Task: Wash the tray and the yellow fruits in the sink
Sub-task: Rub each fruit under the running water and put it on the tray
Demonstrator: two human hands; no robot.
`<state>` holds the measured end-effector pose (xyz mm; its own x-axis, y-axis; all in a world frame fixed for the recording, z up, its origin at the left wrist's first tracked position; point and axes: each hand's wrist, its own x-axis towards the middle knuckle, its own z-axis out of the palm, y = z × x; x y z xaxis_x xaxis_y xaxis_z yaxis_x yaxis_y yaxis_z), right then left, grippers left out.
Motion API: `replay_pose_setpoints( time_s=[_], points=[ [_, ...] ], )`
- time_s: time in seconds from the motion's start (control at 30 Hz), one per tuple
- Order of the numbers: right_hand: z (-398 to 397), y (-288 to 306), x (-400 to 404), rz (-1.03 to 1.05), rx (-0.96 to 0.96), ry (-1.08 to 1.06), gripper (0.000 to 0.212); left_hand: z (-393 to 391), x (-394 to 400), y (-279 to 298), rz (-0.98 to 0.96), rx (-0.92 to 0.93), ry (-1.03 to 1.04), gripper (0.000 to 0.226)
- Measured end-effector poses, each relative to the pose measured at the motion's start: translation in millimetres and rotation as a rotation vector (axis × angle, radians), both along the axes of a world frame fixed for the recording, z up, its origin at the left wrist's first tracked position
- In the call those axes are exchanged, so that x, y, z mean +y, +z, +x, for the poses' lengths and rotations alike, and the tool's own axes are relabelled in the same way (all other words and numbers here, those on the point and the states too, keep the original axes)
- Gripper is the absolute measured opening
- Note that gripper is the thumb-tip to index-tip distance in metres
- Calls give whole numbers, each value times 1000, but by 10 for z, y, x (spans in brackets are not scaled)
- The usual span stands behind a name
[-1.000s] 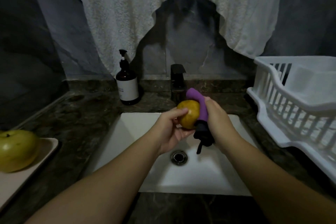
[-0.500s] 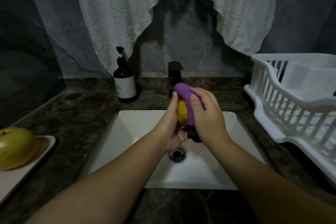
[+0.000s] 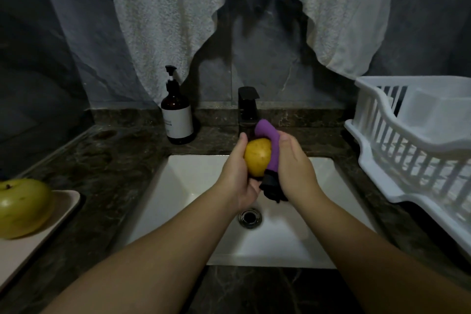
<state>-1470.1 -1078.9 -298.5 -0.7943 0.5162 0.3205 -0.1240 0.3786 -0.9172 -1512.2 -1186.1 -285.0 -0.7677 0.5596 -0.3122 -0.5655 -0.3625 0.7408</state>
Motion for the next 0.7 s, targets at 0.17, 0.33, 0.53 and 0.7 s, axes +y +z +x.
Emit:
replay_pose_setpoints(
  time_s=[0.17, 0.33, 0.53, 0.7],
  points=[
    [73, 16, -90, 211, 95, -37, 47, -7, -1, -55, -148, 59, -44, 81],
    [8, -9, 29, 112, -8, -52, 39, 80, -19, -14, -72, 82, -83, 80],
    [-10, 2, 14, 54, 89, -53, 38, 70, 19, 51, -8, 135, -43, 69],
    [-4, -53, 7, -68, 4, -42, 38, 23, -16, 24, -25, 51, -94, 77]
  ],
)
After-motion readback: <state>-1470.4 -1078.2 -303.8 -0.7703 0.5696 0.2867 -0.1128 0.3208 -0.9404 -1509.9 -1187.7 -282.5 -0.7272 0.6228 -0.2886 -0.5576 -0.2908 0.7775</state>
